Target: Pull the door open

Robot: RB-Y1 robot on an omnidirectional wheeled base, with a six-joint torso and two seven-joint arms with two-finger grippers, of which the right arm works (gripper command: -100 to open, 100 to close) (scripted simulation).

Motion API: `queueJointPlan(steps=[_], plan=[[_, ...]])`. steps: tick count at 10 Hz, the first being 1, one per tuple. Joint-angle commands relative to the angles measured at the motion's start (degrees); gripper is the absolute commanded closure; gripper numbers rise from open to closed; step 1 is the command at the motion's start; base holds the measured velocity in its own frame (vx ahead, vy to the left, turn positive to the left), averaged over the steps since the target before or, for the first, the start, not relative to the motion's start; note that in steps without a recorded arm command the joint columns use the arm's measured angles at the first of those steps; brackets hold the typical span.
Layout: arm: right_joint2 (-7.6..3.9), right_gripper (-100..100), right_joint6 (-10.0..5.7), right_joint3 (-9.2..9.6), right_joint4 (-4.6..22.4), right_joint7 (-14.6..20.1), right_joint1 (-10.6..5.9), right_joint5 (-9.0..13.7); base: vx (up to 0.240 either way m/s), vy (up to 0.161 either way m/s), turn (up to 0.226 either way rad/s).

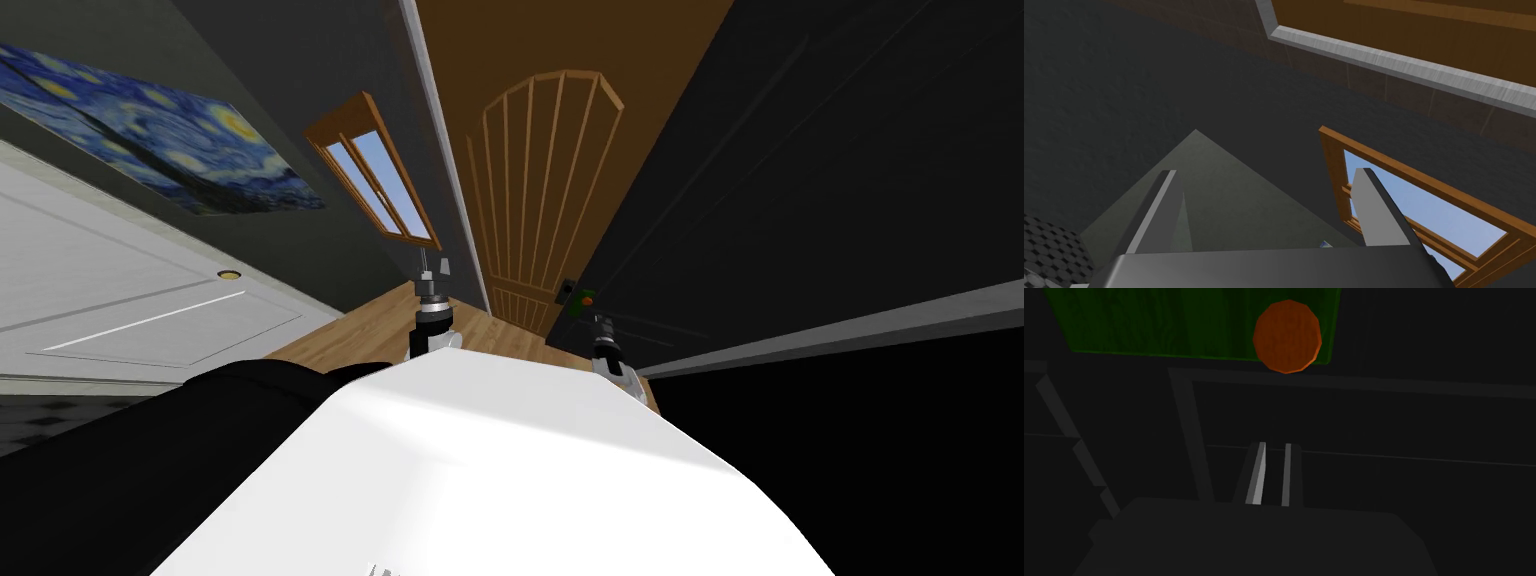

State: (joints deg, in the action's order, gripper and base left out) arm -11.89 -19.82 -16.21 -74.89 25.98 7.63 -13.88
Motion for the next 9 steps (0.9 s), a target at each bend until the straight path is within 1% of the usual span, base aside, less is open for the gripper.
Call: queueJointPlan(steps=[1,2,3,4,5,6,7,9], plan=[[0.07,-100,0.01,0.91,-0.9,0.6,0.28,-0.2,-0.182,0.107,0.048],[0.1,-100,-0.04,1.27,-1.2,0.8,0.37,-0.3,-0.169,0.093,0.042],[0.04,-100,-0.03,1.01,-1.0,0.7,0.31,-0.2,-0.074,0.042,0.001],[-0.36,-100,0.03,-0.6,0.2,0.2,1.03,0.0,0.004,-0.109,-0.215],[-0.48,-100,0.0,-1.26,0.7,-0.1,1.17,0.2,0.079,-0.182,-0.163],[-0.5,-100,-0.05,-1.55,1.0,-0.3,1.14,0.2,0.093,-0.175,-0.015],[-0.47,-100,-0.11,-1.72,1.3,-0.4,1.0,0.3,0.137,-0.111,0.023],[-0.21,-100,-0.33,-1.57,1.5,-0.7,0.29,0.3,0.201,-0.014,0.041]])
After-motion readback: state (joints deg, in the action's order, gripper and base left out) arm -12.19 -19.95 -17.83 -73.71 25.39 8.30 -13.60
